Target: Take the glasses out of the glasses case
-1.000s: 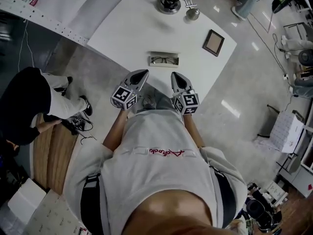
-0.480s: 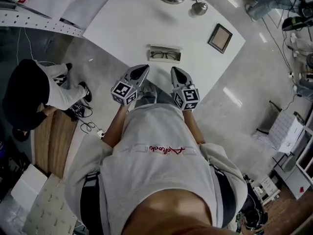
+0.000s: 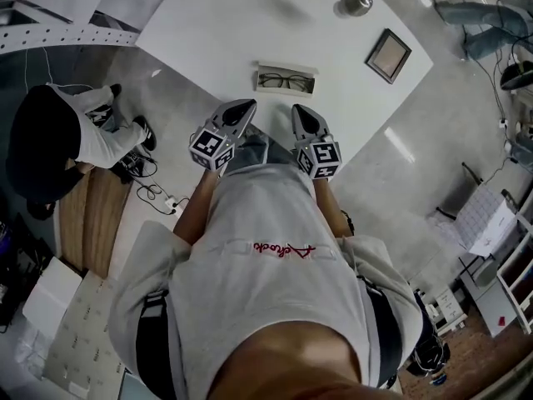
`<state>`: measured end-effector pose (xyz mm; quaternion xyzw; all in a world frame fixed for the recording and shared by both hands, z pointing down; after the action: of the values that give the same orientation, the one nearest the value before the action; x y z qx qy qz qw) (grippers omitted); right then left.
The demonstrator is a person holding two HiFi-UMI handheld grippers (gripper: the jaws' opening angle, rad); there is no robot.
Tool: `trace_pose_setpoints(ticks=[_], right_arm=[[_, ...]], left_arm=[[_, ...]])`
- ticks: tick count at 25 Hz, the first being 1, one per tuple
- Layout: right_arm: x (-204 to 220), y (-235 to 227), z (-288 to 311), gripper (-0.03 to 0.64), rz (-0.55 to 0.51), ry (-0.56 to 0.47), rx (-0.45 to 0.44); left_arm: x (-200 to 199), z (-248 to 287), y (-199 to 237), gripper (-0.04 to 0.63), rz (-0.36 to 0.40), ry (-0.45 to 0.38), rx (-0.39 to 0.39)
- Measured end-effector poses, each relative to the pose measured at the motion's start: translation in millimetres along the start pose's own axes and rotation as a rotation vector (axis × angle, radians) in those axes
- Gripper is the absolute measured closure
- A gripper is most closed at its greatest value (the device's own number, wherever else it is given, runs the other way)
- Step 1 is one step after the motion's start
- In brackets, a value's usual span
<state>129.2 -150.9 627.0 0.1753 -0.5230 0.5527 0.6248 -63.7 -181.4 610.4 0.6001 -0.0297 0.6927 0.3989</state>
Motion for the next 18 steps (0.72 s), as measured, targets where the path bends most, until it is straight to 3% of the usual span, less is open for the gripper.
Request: trace_pose_setpoints(ticks=[11,18], right_arm=[[-17,-6,51,0.598,-0.058,0.019,-0.068],[-27,-9,73,0.598,-0.205,0.076,-0.097]], left_arm=[[6,-9,5,0.603,-0.029,0.0,-0.028],[6,-11,7,0.603,-0.037,-0.011,-0.034]])
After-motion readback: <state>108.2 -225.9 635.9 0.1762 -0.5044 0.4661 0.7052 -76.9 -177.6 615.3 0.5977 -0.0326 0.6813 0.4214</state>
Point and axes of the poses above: the fingertips, and each gripper's own axes: z forward along the fingers, y to its left, x out of its underside, the point moved 7 cm from there along -z, backward along the fingers, and after that the axes turned 4 degrees about -y, right-handed, at the moved point
